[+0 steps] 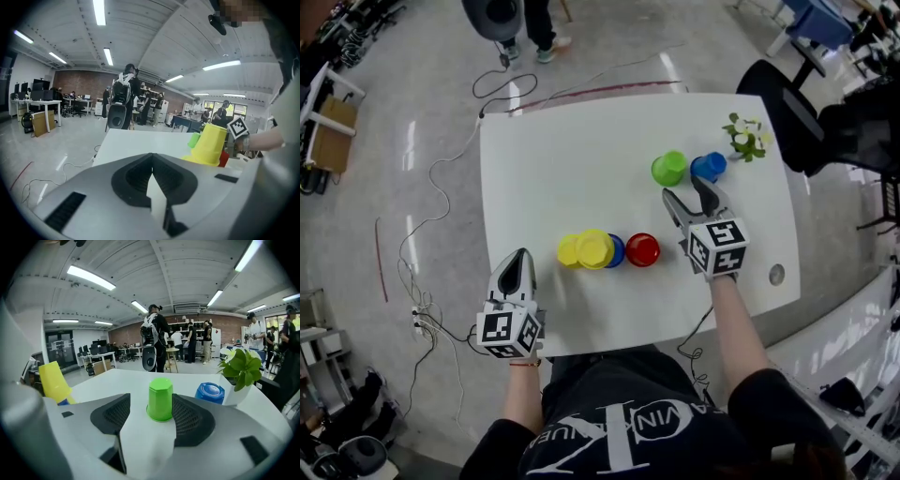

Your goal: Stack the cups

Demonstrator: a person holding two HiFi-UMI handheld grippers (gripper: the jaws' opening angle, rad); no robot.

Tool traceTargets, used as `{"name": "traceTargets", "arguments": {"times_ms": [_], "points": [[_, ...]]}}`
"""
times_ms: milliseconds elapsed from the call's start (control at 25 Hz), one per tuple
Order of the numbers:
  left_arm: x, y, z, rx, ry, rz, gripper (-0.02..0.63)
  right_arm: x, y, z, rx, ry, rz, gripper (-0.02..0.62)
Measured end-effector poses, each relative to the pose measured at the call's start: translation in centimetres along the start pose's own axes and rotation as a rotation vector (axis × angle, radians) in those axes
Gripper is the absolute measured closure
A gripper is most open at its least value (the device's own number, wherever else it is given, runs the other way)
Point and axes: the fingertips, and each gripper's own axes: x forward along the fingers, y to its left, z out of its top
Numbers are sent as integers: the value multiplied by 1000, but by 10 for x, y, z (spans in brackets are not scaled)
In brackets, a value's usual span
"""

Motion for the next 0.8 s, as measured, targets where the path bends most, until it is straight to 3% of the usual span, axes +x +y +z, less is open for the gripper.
{"name": "traceTargets", "arguments": {"times_ms": [320,400,440,800], "points": [[6,-4,-5,-7,17,13,603,40,-17,-4,61,8,-20,290],[5,-6,-8,-6,24,14,603,45,-18,-1,54,-4,-21,326],[5,-6,-9,-7,27,14,603,44,-18,1,42,-13,-23,356],[5,-13,-10,-16,16,-7,603,7,9,15,-10,-50,45,359]]}}
